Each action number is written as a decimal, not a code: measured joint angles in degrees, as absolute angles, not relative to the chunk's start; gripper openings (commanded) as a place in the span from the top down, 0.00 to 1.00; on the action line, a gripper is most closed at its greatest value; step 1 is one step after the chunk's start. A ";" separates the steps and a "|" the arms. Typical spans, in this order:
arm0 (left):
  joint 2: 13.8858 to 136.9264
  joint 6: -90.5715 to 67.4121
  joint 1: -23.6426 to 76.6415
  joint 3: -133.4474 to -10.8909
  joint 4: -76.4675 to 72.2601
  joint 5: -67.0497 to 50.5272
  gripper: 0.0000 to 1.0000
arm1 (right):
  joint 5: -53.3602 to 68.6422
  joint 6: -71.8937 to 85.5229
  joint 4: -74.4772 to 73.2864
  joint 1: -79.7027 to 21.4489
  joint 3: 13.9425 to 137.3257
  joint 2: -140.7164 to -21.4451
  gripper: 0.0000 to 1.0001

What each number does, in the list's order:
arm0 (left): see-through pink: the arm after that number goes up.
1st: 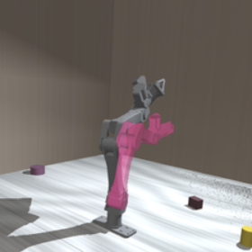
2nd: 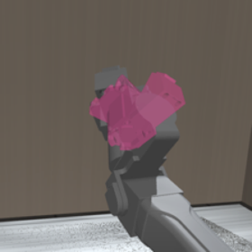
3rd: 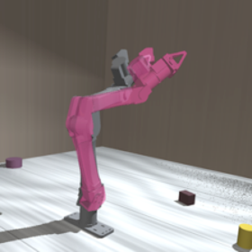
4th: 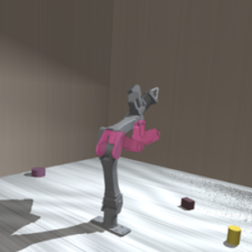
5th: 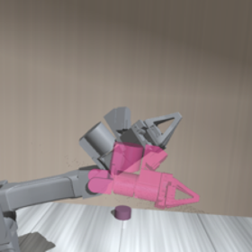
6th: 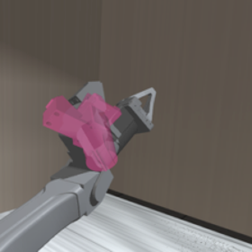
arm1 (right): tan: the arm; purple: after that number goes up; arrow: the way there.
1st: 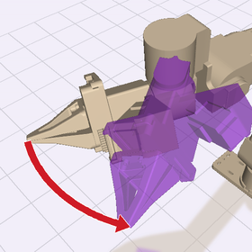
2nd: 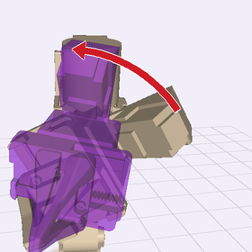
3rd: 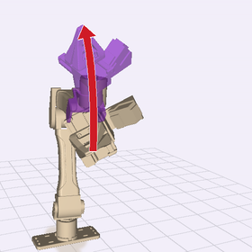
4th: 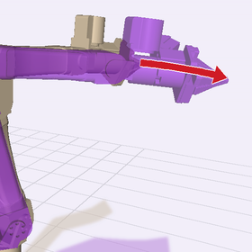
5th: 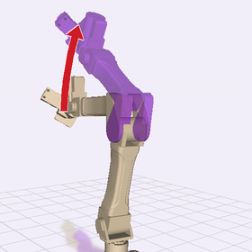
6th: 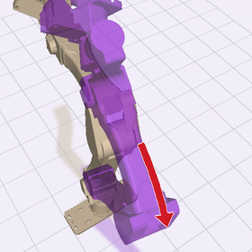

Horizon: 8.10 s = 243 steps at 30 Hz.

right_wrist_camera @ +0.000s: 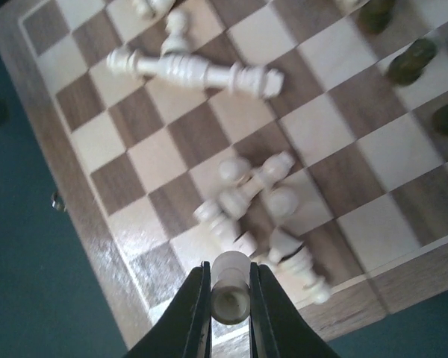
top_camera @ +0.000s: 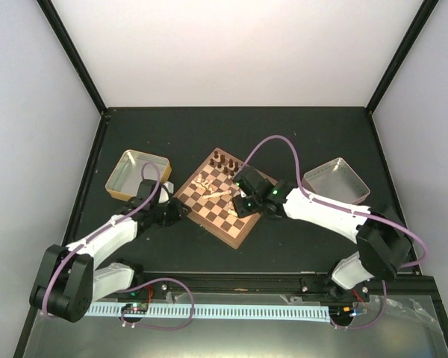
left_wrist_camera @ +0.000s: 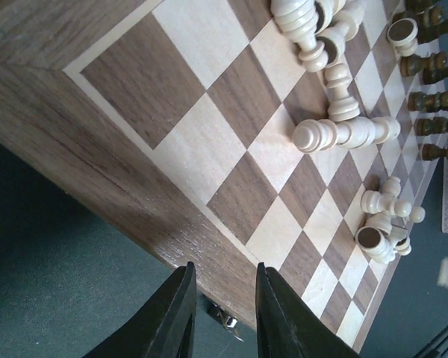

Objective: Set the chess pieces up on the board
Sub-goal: Place the chess piece on the chessboard, then pick up the chess piece from the chessboard, then place the chess piece on the chessboard, then pick up the chess piece from the chessboard.

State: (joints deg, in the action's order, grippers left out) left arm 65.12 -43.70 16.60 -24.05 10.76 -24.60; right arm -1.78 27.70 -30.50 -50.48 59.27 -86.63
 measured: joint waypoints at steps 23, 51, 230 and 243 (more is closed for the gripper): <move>62.04 -43.75 16.60 -24.05 11.16 -22.65 0.75 | -4.23 28.88 -32.10 -61.43 55.40 -89.95 0.85; 59.24 -43.66 16.60 -24.05 12.62 -21.23 0.66 | -8.88 32.27 -31.09 -54.74 61.58 -91.48 0.63; 54.37 -40.16 16.60 -26.44 15.44 -20.49 0.41 | -10.26 32.49 -35.97 -52.84 61.39 -86.67 0.60; 47.29 -38.11 16.60 -27.18 16.08 -17.58 0.41 | -8.67 27.27 -35.70 -52.03 73.58 -102.74 0.63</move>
State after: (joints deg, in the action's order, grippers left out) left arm 47.29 -38.11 16.60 -27.18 16.08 -17.58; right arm -8.67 27.27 -35.70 -52.03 73.58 -102.74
